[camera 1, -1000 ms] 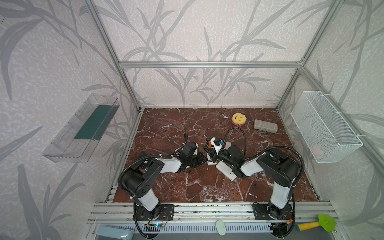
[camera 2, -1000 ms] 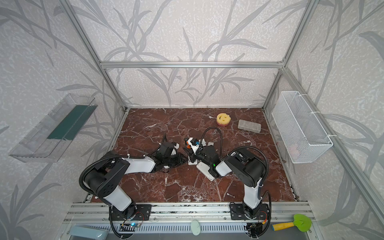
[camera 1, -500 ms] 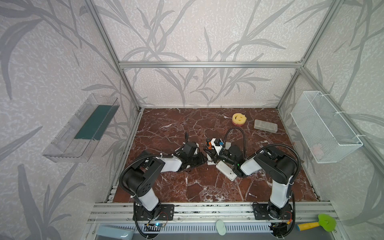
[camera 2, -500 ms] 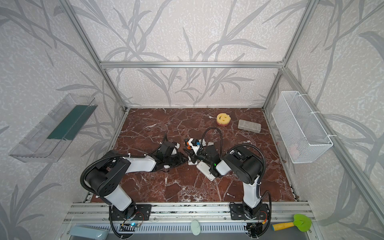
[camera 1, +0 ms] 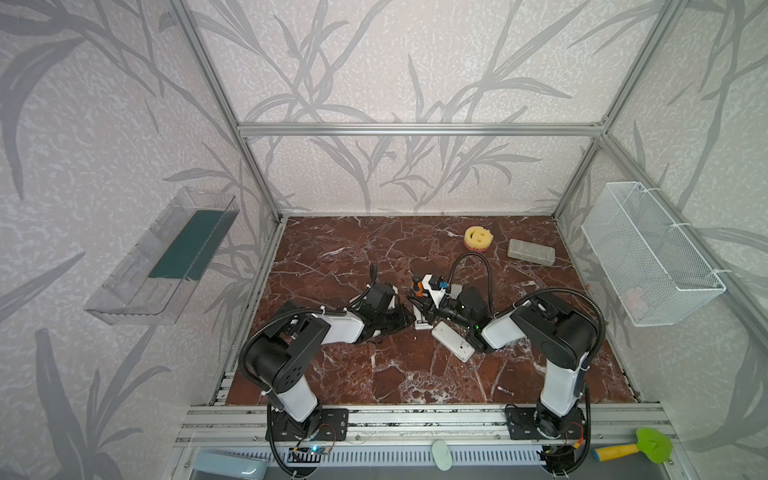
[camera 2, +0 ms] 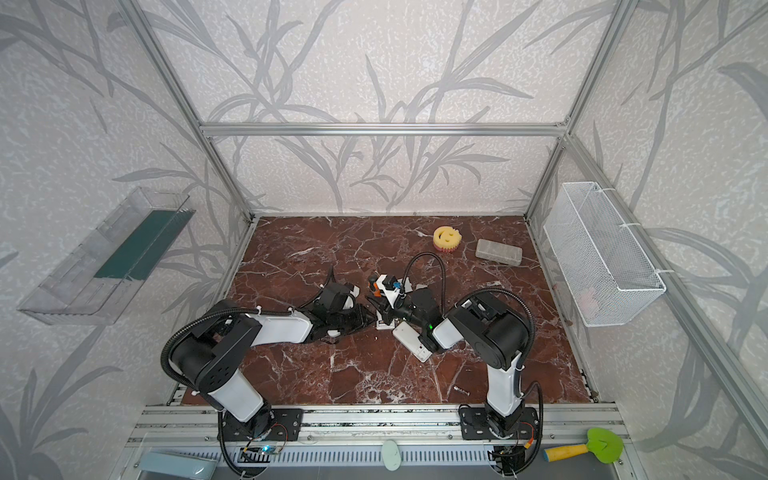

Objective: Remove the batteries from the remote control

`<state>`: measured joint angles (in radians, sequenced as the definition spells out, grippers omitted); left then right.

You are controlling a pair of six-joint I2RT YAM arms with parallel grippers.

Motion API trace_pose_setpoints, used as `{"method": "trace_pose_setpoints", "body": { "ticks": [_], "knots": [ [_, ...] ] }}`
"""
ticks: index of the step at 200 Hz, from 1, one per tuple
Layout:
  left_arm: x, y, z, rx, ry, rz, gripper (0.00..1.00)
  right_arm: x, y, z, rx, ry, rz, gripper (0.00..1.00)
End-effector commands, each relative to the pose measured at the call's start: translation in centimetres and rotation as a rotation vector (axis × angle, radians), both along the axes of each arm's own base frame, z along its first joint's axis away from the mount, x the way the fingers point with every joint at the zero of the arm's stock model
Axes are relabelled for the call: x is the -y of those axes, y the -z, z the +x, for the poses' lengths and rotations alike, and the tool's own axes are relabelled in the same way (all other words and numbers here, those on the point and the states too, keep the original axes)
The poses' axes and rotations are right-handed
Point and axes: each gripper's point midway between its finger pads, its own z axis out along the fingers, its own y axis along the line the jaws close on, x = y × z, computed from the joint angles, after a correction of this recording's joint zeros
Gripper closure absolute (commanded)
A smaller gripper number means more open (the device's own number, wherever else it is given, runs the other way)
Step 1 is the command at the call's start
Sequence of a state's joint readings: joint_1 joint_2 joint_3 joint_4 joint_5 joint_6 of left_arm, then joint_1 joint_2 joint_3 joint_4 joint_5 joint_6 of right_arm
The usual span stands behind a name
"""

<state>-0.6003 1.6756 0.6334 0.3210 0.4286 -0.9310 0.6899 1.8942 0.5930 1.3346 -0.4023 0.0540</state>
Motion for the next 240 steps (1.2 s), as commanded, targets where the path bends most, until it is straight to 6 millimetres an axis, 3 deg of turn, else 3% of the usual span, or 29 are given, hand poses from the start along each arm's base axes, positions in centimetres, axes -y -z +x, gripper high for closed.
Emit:
{"method": "trace_pose_setpoints", "body": {
  "ticks": [1, 50, 113, 151, 194, 207, 213, 240],
  "knots": [
    [0.0, 0.3, 0.1, -0.002, 0.005, 0.011, 0.72, -0.3, -2.3, 0.5, 0.073, -0.008, 0.047, 1.0],
    [0.0, 0.4, 0.1, -0.005, 0.005, 0.01, 0.72, -0.1, -0.5, 0.8, 0.05, -0.017, 0.027, 1.0],
    [0.1, 0.5, 0.2, -0.008, 0.006, 0.012, 0.72, -0.4, 0.9, -0.7, 0.052, -0.099, -0.006, 1.0],
    [0.0, 0.1, 0.3, 0.0, 0.005, 0.012, 0.72, -0.2, -1.2, 0.1, 0.059, -0.085, 0.041, 1.0],
    [-0.4, -3.7, 1.5, 0.16, 0.075, 0.014, 0.7, 1.2, -5.3, 0.9, 0.015, -0.007, 0.105, 1.0],
    [-0.4, -5.0, 2.0, 0.224, 0.108, 0.031, 0.69, 1.9, -6.0, 1.6, -0.019, 0.054, 0.096, 1.0],
    [-0.3, -5.6, 2.2, 0.251, 0.121, 0.042, 0.68, 2.4, -7.3, 1.6, -0.012, 0.083, 0.104, 1.0],
    [0.0, -7.4, 4.1, 0.338, 0.156, 0.102, 0.67, 5.8, -7.3, 3.3, -0.116, 0.314, 0.017, 1.0]
  ]
}}
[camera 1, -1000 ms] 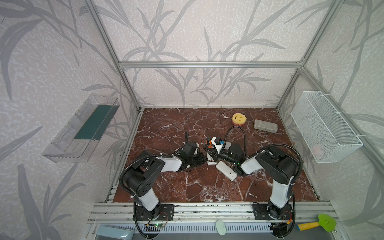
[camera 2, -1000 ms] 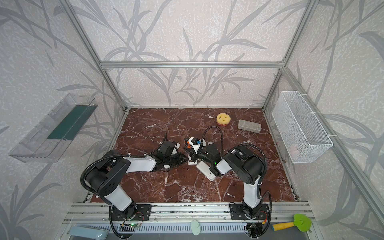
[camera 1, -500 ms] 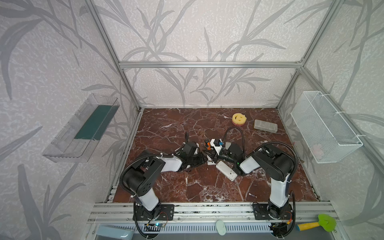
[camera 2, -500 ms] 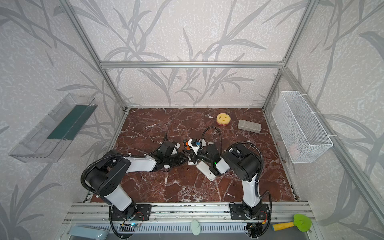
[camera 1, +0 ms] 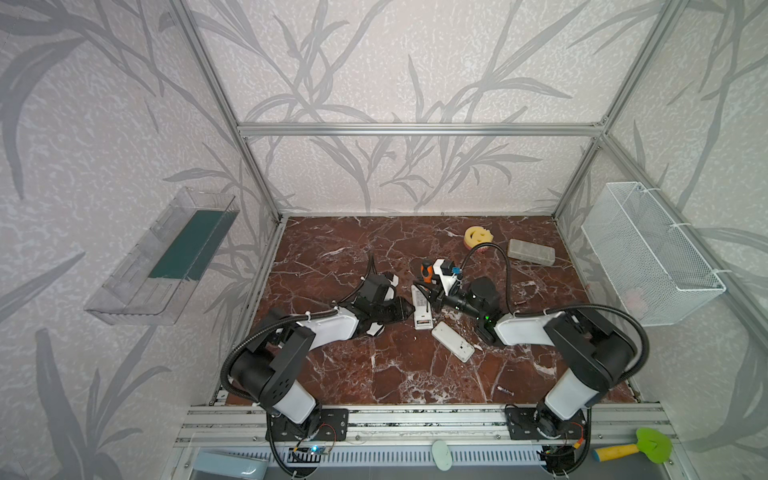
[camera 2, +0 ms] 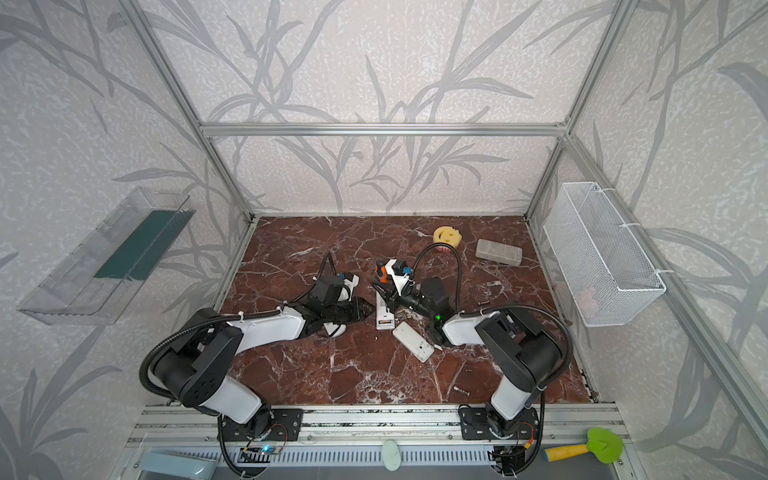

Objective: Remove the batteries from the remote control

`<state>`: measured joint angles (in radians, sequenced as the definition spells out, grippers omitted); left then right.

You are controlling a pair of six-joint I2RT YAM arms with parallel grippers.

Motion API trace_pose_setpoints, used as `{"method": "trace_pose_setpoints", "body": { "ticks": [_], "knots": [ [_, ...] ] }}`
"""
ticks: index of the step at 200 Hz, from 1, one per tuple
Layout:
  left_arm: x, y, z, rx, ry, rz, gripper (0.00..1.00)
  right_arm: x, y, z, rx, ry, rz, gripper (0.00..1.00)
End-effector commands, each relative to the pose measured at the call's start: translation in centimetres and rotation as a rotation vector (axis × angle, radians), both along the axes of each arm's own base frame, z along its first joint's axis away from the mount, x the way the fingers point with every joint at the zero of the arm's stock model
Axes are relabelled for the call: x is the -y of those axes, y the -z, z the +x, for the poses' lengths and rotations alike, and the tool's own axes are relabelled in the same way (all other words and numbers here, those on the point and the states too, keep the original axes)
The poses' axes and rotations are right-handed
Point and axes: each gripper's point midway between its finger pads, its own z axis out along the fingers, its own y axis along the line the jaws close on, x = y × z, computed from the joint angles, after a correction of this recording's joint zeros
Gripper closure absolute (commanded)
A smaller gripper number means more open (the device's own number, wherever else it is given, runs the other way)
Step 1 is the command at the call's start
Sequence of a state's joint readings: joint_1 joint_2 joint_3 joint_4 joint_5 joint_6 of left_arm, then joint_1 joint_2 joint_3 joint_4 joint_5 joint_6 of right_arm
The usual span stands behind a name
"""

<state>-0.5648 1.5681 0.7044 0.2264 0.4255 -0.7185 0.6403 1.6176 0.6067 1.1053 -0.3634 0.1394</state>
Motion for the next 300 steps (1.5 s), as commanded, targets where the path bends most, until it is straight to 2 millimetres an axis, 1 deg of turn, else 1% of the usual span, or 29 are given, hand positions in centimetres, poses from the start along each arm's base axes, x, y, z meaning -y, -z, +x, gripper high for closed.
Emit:
{"method": "trace_pose_setpoints", "body": {
  "ticks": [1, 7, 13, 19, 20, 23, 28, 34, 37, 46, 48, 63, 89, 103, 124, 150, 183, 227, 239, 255, 263, 277, 285, 300],
  "knots": [
    [0.4, -2.4, 2.0, 0.129, 0.054, 0.07, 0.67, 3.3, -0.1, 2.2, -0.106, 0.232, -0.065, 1.0],
    [0.6, -2.6, 2.6, 0.134, 0.065, 0.09, 0.67, 4.4, 0.0, 2.5, -0.13, 0.293, -0.087, 1.0],
    [1.0, -2.6, 3.2, 0.127, 0.079, 0.107, 0.67, 5.4, 0.8, 2.6, -0.168, 0.346, -0.124, 1.0],
    [1.5, -2.6, 3.7, 0.113, 0.095, 0.121, 0.67, 6.3, 0.8, 2.5, -0.183, 0.384, -0.144, 1.0],
    [1.5, -2.2, 3.6, 0.105, 0.1, 0.13, 0.67, 6.4, 0.8, 2.5, -0.185, 0.39, -0.148, 1.0],
    [1.6, -2.0, 3.8, 0.094, 0.108, 0.139, 0.68, 6.8, 0.9, 2.5, -0.191, 0.408, -0.156, 1.0],
    [2.2, -2.2, 4.4, 0.09, 0.121, 0.146, 0.69, 7.4, 1.0, 2.3, -0.205, 0.43, -0.173, 1.0],
    [2.8, -2.0, 4.9, 0.077, 0.135, 0.164, 0.69, 8.0, 1.0, 2.1, -0.218, 0.45, -0.185, 1.0],
    [3.0, -1.6, 5.0, 0.067, 0.143, 0.176, 0.7, 8.3, 1.1, 1.9, -0.224, 0.458, -0.193, 1.0],
    [4.0, -1.6, 5.8, 0.057, 0.17, 0.199, 0.71, 8.8, 1.1, 1.4, -0.228, 0.464, -0.207, 1.0],
    [4.1, -1.2, 5.7, 0.044, 0.177, 0.212, 0.71, 8.9, 1.0, 1.3, -0.228, 0.463, -0.209, 1.0],
    [5.5, -0.2, 6.2, 0.021, 0.223, 0.278, 0.73, 9.7, 1.0, 0.5, -0.23, 0.475, -0.222, 1.0],
    [6.5, 2.6, 6.1, -0.009, 0.279, 0.438, 0.73, 11.1, 1.1, -0.5, -0.221, 0.503, -0.242, 1.0],
    [6.2, 4.0, 6.1, -0.028, 0.291, 0.53, 0.73, 11.5, 1.1, -0.8, -0.219, 0.506, -0.249, 1.0],
    [5.5, 5.0, 6.4, -0.028, 0.292, 0.635, 0.73, 11.7, 1.0, -1.1, -0.216, 0.507, -0.254, 1.0],
    [4.2, 5.2, 6.5, -0.023, 0.278, 0.729, 0.73, 11.7, 0.9, -1.2, -0.214, 0.504, -0.25, 1.0],
    [2.2, 5.5, 6.0, -0.048, 0.267, 0.829, 0.71, 11.4, 0.8, -1.1, -0.227, 0.495, -0.233, 1.0],
    [0.5, 5.1, 5.1, -0.057, 0.235, 0.864, 0.7, 10.9, 0.7, -0.9, -0.255, 0.485, -0.196, 1.0],
    [0.3, 5.0, 4.9, -0.06, 0.226, 0.862, 0.7, 10.9, 0.5, -0.8, -0.264, 0.488, -0.185, 1.0],
    [0.1, 4.3, 4.9, -0.042, 0.208, 0.849, 0.68, 10.9, 0.1, -0.6, -0.28, 0.499, -0.164, 1.0],
    [0.2, 3.6, 5.0, -0.022, 0.19, 0.831, 0.67, 10.9, -0.1, -0.5, -0.291, 0.509, -0.149, 1.0],
    [0.8, 1.7, 5.2, 0.04, 0.179, 0.763, 0.65, 11.1, -0.6, -0.2, -0.313, 0.531, -0.117, 1.0],
    [1.3, 0.2, 5.2, 0.093, 0.186, 0.707, 0.64, 11.2, -1.0, -0.1, -0.328, 0.545, -0.093, 1.0],
    [2.6, -3.4, 5.0, 0.226, 0.193, 0.57, 0.63, 11.5, -1.6, 0.2, -0.362, 0.575, -0.038, 1.0]
  ]
}}
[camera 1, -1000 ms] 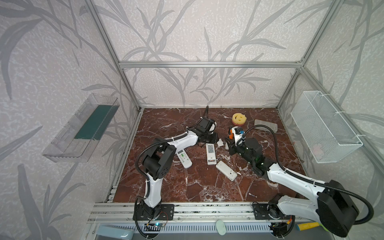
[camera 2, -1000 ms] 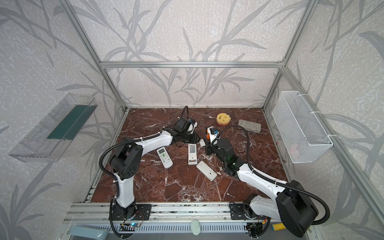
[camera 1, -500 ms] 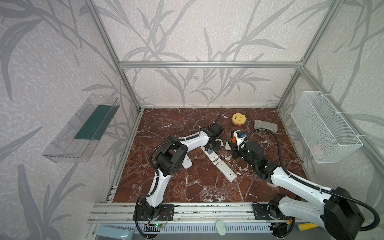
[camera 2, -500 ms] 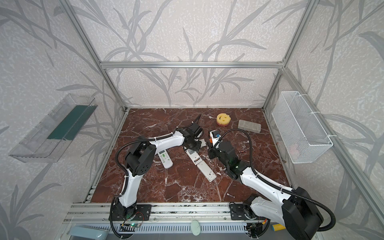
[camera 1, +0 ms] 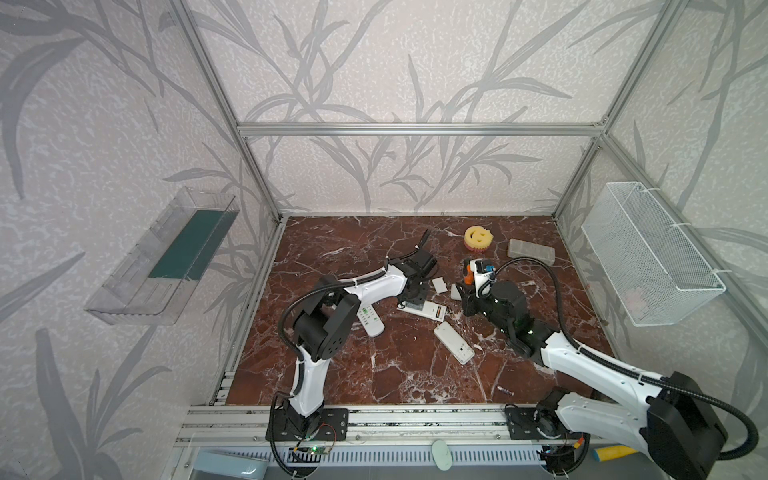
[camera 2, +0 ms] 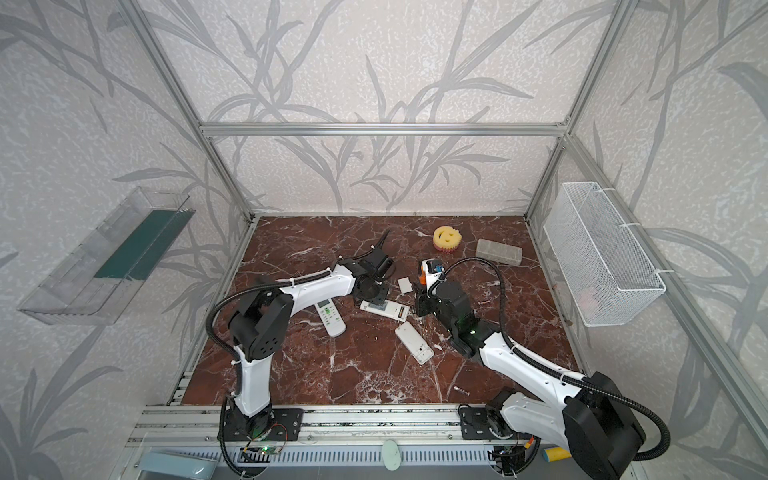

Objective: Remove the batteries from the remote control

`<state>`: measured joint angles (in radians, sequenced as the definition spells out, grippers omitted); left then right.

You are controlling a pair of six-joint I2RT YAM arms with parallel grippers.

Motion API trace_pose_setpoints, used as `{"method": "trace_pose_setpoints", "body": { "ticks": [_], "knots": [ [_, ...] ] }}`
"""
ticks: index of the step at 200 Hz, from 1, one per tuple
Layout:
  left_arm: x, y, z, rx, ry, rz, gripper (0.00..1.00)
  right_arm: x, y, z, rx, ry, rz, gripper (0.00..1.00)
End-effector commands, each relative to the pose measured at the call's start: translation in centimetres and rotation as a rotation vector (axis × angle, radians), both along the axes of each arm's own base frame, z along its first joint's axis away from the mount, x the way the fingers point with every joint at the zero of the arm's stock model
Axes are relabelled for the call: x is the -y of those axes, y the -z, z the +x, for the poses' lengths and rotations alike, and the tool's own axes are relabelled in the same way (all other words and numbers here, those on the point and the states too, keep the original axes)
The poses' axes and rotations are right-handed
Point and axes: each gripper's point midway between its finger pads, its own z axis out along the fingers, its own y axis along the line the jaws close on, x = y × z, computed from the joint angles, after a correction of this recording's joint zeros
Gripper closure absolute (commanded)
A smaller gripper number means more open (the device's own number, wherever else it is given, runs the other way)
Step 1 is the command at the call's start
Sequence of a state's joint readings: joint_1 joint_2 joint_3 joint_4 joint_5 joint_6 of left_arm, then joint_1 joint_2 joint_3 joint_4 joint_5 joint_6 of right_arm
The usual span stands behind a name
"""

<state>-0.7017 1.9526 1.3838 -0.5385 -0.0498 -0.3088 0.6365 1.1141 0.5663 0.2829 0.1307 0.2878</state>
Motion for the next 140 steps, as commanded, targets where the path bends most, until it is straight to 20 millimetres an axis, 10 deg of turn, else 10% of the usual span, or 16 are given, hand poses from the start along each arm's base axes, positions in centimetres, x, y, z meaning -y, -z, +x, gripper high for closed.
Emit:
{"method": "trace_pose_setpoints", "body": {
  "ticks": [1, 50, 140],
  "knots": [
    [1.8, -6.2, 0.0, 0.157, 0.072, -0.196, 0.63, 0.3, -3.0, 1.1, 0.009, 0.082, 0.122, 1.0],
    [6.3, -16.8, -4.4, 0.508, 0.326, -0.706, 0.57, -0.1, -4.6, 1.8, -0.049, 0.136, 0.261, 1.0],
    [12.7, -15.5, -8.7, 0.377, 0.504, -0.888, 0.52, -0.5, -5.9, 1.6, -0.065, 0.124, 0.323, 1.0]
  ]
}}
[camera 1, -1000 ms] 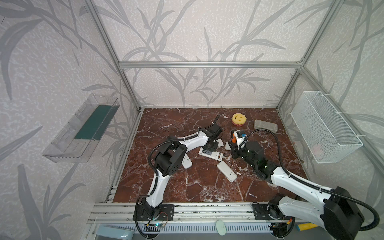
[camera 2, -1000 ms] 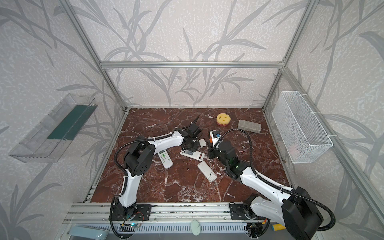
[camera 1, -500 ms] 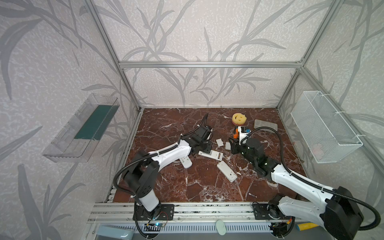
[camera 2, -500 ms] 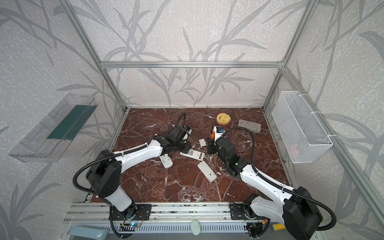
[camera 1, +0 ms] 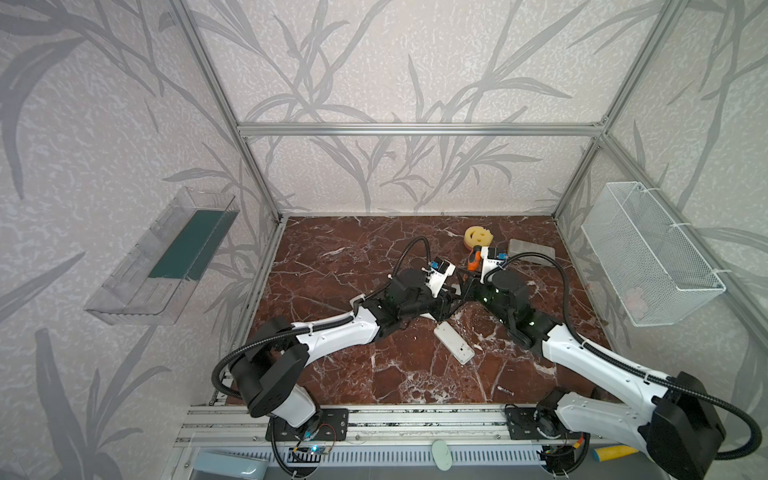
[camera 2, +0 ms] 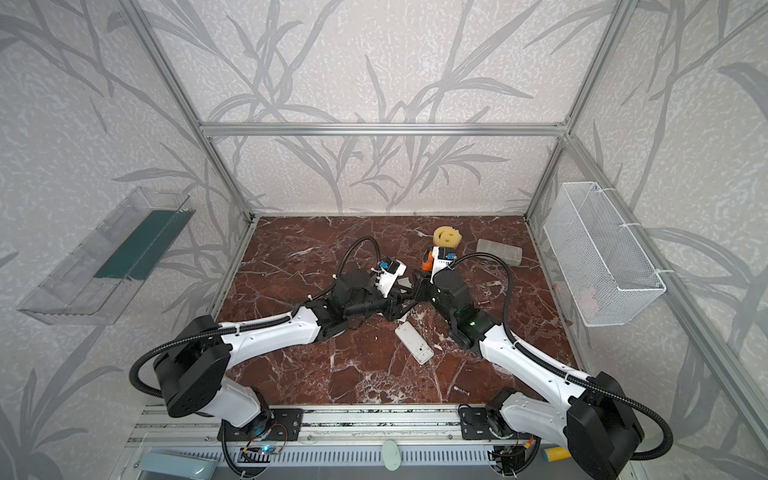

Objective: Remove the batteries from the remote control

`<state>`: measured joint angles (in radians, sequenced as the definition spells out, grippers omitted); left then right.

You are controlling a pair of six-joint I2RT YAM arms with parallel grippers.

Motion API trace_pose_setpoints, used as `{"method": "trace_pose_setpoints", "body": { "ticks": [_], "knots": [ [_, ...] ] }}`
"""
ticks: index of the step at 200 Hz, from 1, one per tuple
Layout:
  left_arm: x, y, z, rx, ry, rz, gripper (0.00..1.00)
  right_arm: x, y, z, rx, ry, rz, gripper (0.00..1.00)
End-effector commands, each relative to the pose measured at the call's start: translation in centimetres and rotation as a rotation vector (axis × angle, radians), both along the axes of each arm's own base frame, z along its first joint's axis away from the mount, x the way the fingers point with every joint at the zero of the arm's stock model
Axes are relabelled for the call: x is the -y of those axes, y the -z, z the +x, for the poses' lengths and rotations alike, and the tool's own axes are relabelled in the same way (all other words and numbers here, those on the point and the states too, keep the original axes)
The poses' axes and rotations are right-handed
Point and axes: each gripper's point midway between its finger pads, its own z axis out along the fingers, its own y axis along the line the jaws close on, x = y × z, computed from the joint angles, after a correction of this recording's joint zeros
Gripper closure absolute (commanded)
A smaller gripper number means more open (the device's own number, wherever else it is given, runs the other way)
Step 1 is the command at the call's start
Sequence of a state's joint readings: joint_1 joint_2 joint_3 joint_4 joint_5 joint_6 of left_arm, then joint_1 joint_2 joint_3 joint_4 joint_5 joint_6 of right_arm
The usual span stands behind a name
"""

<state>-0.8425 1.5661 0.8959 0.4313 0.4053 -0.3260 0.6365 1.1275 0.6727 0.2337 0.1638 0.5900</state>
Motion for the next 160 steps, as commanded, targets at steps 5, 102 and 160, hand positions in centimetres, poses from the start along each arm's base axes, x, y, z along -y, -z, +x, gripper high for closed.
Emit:
{"method": "trace_pose_setpoints", "body": {
  "ticks": [5, 102, 160],
  "knots": [
    [1.2, -0.5, -0.2, 0.005, 0.048, -0.033, 0.52, -0.3, -2.6, 0.3, 0.029, 0.001, 0.053, 1.0],
    [-1.1, -0.1, -0.3, 0.16, 0.096, 0.089, 1.0, 1.1, -6.0, -3.0, -0.056, -0.081, 0.062, 0.5],
    [-1.7, -0.7, -1.5, 0.222, 0.2, 0.092, 1.0, 1.7, -5.9, -4.9, -0.199, -0.138, 0.082, 0.45]
  ]
}}
